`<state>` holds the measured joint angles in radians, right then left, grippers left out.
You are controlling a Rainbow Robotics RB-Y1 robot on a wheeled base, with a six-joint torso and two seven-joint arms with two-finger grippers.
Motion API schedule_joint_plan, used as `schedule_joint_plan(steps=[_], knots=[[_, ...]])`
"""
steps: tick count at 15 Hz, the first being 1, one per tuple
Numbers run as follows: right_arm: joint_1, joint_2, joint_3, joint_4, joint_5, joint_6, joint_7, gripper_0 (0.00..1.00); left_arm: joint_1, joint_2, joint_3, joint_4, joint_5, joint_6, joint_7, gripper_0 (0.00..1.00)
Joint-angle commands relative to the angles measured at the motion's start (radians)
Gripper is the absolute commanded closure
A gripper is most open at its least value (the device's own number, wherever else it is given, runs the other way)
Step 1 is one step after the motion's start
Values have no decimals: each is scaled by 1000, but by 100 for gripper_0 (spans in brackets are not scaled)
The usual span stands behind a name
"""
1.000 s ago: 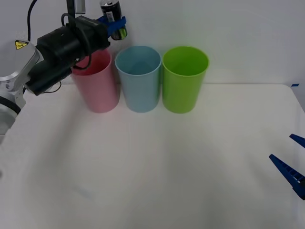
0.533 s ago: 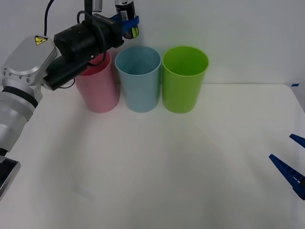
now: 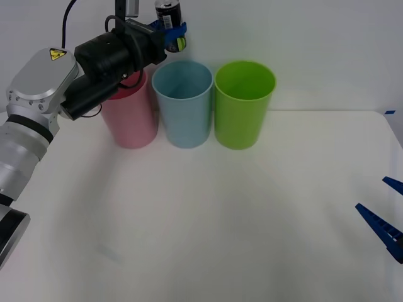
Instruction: Grasp the object on the table and drop it into the matching bin: aluminum can to the light blue bin, PET bottle to the pink bin.
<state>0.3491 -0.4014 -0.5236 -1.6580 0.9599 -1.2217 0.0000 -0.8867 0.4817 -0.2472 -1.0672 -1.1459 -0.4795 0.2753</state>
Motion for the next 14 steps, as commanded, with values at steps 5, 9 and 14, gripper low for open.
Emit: schedule_joint_plan(steps=[5,9,14], knots=[[0,0,0,0,0,0,0,0,0,0,0,0,3,-4,-28,0],[0,0,0,0,0,0,0,0,0,0,0,0,18,-4,-31,0],[0,0,0,0,0,0,0,0,6,41,0,0,60,-50,-39,0]])
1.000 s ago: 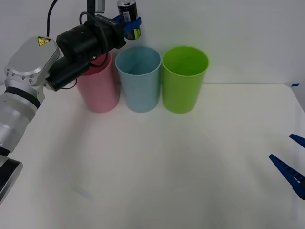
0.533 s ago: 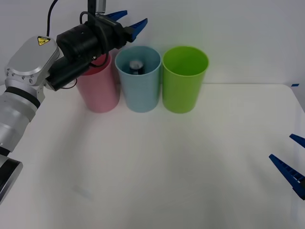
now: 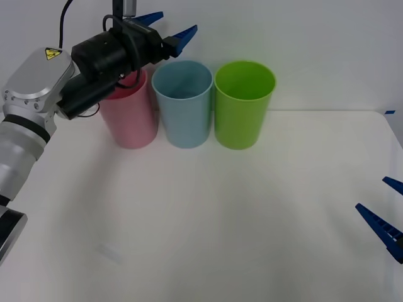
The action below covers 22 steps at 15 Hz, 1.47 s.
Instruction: Grasp the object on the table and drop it into the matching bin: aluminum can to the light blue bin, PET bottle to the pink bin.
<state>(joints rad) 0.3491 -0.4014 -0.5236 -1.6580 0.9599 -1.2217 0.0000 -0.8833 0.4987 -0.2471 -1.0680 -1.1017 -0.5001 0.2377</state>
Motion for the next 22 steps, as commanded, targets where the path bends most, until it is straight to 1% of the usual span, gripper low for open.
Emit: schedule_joint_plan(steps=[1,3,7,11,12,14,17,20,22], knots=[[0,0,0,0,0,0,0,0,14,44,0,-3,40,-52,-4,0],[0,0,0,0,0,0,0,0,55,77,0,-47,82,-54,-9,0],[0,0,0,0,0,0,0,0,170,150,0,-184,164,-28,-15,0],[0,0,0,0,0,0,0,0,325,279,5,-349,289,11,-29,0],[0,0,0,0,0,0,0,0,371,311,23,-389,315,12,-34,0],[0,0,0,0,0,0,0,0,469,343,86,-454,338,2,-43,0],[0,0,0,0,0,0,0,0,627,351,216,-512,339,-87,-55,0],[0,0,0,0,0,0,0,0,767,351,333,-526,304,-189,-74,0],[0,0,0,0,0,0,0,0,842,351,387,-524,284,-244,-84,0]])
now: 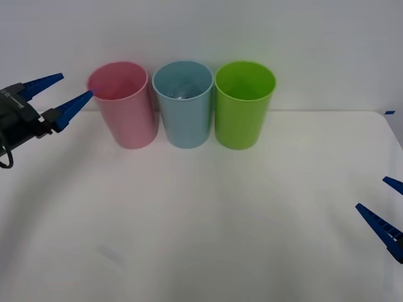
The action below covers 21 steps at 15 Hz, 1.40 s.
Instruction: Grasp the object on the table and drop it into the matching bin: aluminum can to the light blue bin, PET bottle to the pink bin.
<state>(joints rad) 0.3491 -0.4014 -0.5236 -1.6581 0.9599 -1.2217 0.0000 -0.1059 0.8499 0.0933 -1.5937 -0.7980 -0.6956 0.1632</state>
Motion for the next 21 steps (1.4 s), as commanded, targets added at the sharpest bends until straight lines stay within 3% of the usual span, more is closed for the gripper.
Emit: schedule_joint_plan(steps=[1,7,10,14,21], knots=[[0,0,0,0,0,0,0,0,100,0,74,1,-36,-79,-13,0],[0,0,0,0,0,0,0,0,265,-2,233,21,-121,-312,-21,0],[0,0,0,0,0,0,0,0,287,-2,287,120,-130,-450,-97,0],[0,0,0,0,0,0,0,0,302,-2,290,230,-102,-489,-214,0],[0,0,0,0,0,0,0,0,353,-2,304,235,-53,-504,-214,0]])
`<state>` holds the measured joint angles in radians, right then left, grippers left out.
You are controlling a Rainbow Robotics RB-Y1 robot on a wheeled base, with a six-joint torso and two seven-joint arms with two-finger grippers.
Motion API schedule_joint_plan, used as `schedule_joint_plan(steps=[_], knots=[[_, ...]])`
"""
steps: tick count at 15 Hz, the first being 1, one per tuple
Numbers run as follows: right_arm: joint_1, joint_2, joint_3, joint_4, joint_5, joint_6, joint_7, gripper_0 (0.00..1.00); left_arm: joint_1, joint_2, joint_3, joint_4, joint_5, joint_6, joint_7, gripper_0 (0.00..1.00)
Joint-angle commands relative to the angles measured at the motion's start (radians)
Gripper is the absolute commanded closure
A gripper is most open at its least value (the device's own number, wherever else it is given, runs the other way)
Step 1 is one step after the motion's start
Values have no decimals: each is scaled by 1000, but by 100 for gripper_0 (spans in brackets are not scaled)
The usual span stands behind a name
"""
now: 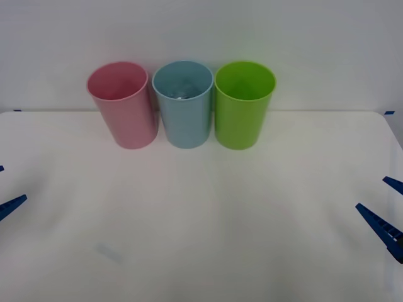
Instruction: Grasp the object on the table and drop it into the matching bin: aluminum can to the light blue bin, PET bottle to the pink bin.
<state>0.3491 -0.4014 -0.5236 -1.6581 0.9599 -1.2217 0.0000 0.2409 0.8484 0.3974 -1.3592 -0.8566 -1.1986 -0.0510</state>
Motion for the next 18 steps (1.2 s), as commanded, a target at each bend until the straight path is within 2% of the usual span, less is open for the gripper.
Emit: schedule_joint_plan(steps=[1,7,12,18], knots=[[0,0,0,0,0,0,0,0,8,0,1,0,4,-3,3,0],[0,0,0,0,0,0,0,0,63,1,52,-4,-15,-33,-1,0],[0,0,0,0,0,0,0,0,207,1,166,-41,-15,-52,-6,0],[0,0,0,0,0,0,0,0,236,1,169,-54,-15,-39,3,0]])
